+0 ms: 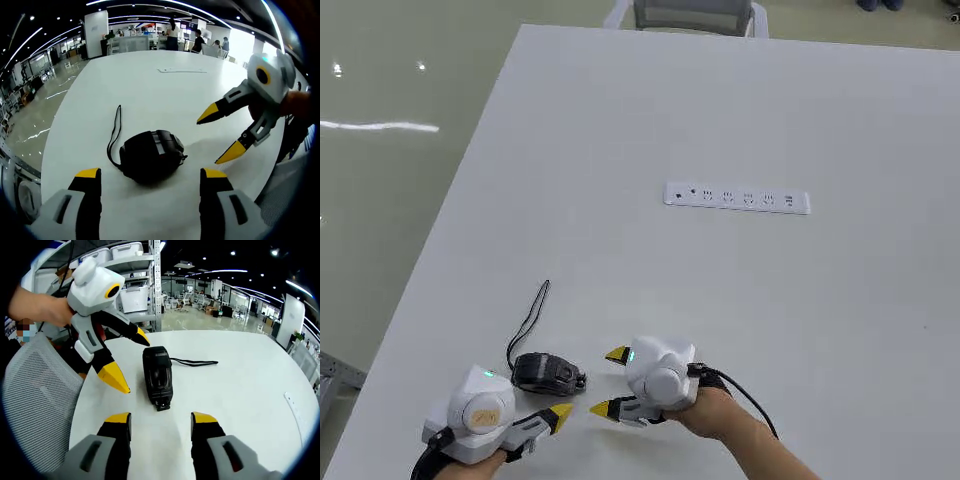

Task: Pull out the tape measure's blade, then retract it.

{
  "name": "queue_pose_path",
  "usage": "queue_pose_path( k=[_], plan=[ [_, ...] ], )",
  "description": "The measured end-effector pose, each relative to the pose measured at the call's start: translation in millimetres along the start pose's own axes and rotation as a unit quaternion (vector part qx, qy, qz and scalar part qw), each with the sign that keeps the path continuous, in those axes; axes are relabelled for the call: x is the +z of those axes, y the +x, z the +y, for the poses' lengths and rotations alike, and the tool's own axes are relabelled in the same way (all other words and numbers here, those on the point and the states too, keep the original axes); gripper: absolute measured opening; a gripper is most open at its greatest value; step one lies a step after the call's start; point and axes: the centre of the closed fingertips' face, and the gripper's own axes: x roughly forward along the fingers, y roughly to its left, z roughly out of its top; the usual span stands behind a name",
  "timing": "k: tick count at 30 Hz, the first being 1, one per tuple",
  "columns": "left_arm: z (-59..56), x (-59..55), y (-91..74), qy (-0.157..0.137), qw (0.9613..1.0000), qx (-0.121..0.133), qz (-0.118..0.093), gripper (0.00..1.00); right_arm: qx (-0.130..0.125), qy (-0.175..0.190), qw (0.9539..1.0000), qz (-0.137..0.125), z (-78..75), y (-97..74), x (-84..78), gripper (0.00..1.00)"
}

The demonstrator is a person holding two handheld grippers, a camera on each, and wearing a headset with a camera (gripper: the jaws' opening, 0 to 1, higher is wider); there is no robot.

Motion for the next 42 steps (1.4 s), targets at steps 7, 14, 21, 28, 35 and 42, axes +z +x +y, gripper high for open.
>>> queue_pose_path(
  k=[7,14,21,28,35,42],
  plan=[
    [-6.1,-1.2,-8.7,0.009,0.9998,-0.016,-0.006,0.85,-0.032,0.028,0.9991,-0.009,3.3,-23.0,-3.7,0.54],
    [-11.1,3.5,-18.1,0.018,0.9988,-0.038,-0.027,0.91,-0.062,0.049,0.9968,-0.018,6.0,-49.1,-4.8,0.58],
    [-15.4,7.1,-28.4,0.024,0.9977,-0.052,-0.037,0.93,-0.090,0.071,0.9931,-0.022,7.4,-79.3,-10.7,0.63],
    [-26.0,5.1,-36.4,0.030,0.9963,-0.072,-0.036,0.98,-0.115,0.092,0.9888,-0.021,8.7,-109.0,-23.6,0.67],
    [-34.3,11.7,-44.3,0.035,0.9950,-0.079,-0.049,0.99,-0.148,0.125,0.9805,-0.031,9.8,-140.6,-41.1,0.76],
    [-35.7,13.2,-47.8,0.052,0.9936,-0.085,-0.055,0.99,-0.169,0.147,0.9742,-0.028,10.6,-165.8,-63.5,0.84]
  ],
)
